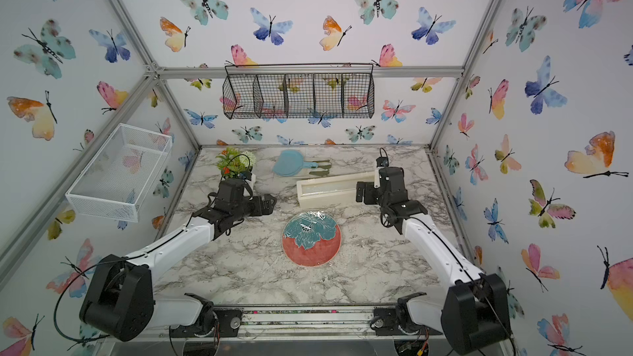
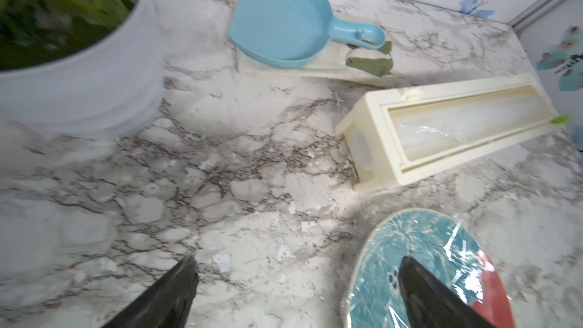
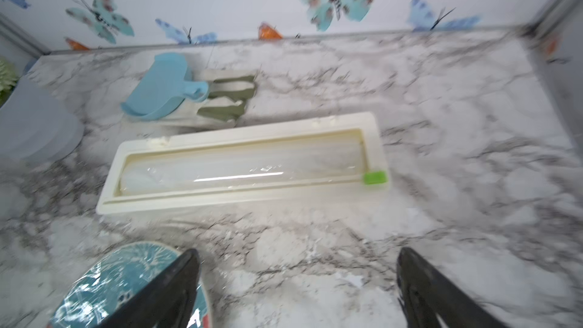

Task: Wrap the plate with plastic wrap
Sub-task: Reset both arms

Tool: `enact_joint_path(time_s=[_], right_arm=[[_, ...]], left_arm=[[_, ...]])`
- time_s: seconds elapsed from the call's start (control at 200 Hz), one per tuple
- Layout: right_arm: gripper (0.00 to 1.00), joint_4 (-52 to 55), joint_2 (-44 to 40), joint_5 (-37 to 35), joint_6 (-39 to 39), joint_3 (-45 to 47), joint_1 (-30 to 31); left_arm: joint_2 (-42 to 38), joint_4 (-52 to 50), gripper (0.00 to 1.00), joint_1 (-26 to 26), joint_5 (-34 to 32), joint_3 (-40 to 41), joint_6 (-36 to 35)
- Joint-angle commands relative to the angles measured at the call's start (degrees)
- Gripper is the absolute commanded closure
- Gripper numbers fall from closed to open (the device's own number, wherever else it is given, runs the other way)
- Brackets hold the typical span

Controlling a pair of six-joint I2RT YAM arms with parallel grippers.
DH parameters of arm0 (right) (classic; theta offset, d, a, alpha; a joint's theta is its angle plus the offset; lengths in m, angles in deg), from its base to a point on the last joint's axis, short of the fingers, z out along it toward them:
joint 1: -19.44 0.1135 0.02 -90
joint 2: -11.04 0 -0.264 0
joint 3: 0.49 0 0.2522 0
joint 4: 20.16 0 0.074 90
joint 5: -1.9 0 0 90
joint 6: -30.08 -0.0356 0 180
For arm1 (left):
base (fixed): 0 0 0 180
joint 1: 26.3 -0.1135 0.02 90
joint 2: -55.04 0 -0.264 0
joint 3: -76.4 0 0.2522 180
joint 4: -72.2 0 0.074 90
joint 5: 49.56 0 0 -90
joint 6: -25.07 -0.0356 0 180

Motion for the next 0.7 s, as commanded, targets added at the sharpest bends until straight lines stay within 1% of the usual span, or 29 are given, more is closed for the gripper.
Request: enact_joint_path(time_s=[0.0,0.02,0.04,0.08,0.12,0.205,0.24,0.29,0.305,0.345,0.4,0.44,0.47,0.485,0.505,0.556,0.576,0.611,0.656,0.691], right_arm=[[0.01,-22.2,-0.3,-18.6,10.0,12.9,-0.3],[0.01,-26.9,-0.2,-21.1,10.6,15.7,-0.6],[0.01,-30.2,0.0,-21.8,11.7,17.7,-1.0],[0.01,-36.4,1.1,-20.9,13.6,21.3,-2.1],[0.01,-41.9,2.3,-19.3,13.8,24.1,-3.4],[0.01,-53.8,6.9,-12.4,9.5,29.8,-7.4],[0.01,-57.8,8.8,-9.3,7.8,31.5,-9.0],[0.01,-63.3,11.7,-7.0,5.9,33.5,-10.4],[0.01,-66.3,12.6,-6.1,5.9,34.1,-10.8],[0.01,-71.1,14.6,-4.4,5.5,36.1,-11.2],[0.01,-79.5,19.1,-2.0,5.5,38.5,-12.1],[0.01,-87.1,23.4,-1.2,5.9,39.5,-12.4],[0.01,-92.5,26.2,-0.1,7.0,39.8,-12.4],[0.01,-92.9,26.2,1.0,7.4,39.8,-12.4],[0.01,-90.8,25.3,2.0,7.7,39.3,-12.4],[0.01,-78.3,21.3,3.3,8.1,36.7,-12.4],[0.01,-74.9,20.3,4.0,8.4,35.8,-12.4],[0.00,-76.2,22.2,5.6,9.3,35.2,-12.4],[0.02,-79.7,25.0,7.4,10.3,34.2,-12.4],[0.02,-75.5,24.4,8.7,10.2,32.4,-12.4]], left_arm=[[-1.5,9.4,0.02,0.5,-12.9,1.7,-7.2],[-1.5,11.0,0.02,0.5,-14.4,2.3,-8.2],[-1.4,12.6,0.02,0.5,-16.1,2.9,-8.9],[-1.4,15.1,0.02,0.5,-18.3,3.9,-11.0],[-1.5,18.2,0.02,0.5,-20.1,5.3,-13.3],[-1.5,27.6,0.02,0.4,-22.3,10.3,-20.6],[-1.3,32.2,0.02,0.4,-23.2,13.1,-24.8],[-0.7,40.1,0.02,0.0,-25.2,17.4,-29.2],[-0.5,41.9,0.02,-0.2,-25.7,18.8,-29.9],[0.0,48.5,0.02,-1.7,-25.3,21.8,-30.0],[0.1,53.3,0.02,-5.0,-20.8,24.8,-28.5],[-0.3,52.4,0.02,-6.6,-19.9,24.8,-27.3],[-1.1,50.6,0.02,-8.0,-17.6,24.4,-26.6],[-1.5,50.5,0.02,-8.6,-15.8,24.4,-26.4],[-2.0,51.0,0.02,-9.1,-14.5,24.6,-26.5],[-3.5,52.6,0.02,-10.7,-13.4,25.6,-25.2],[-3.8,53.3,0.02,-11.7,-12.7,26.0,-24.3],[-4.1,54.1,0.02,-13.1,-11.9,26.4,-22.9],[-4.3,54.0,0.02,-14.0,-11.2,26.4,-21.9],[-4.6,54.1,0.02,-14.1,-11.0,26.6,-21.8]])
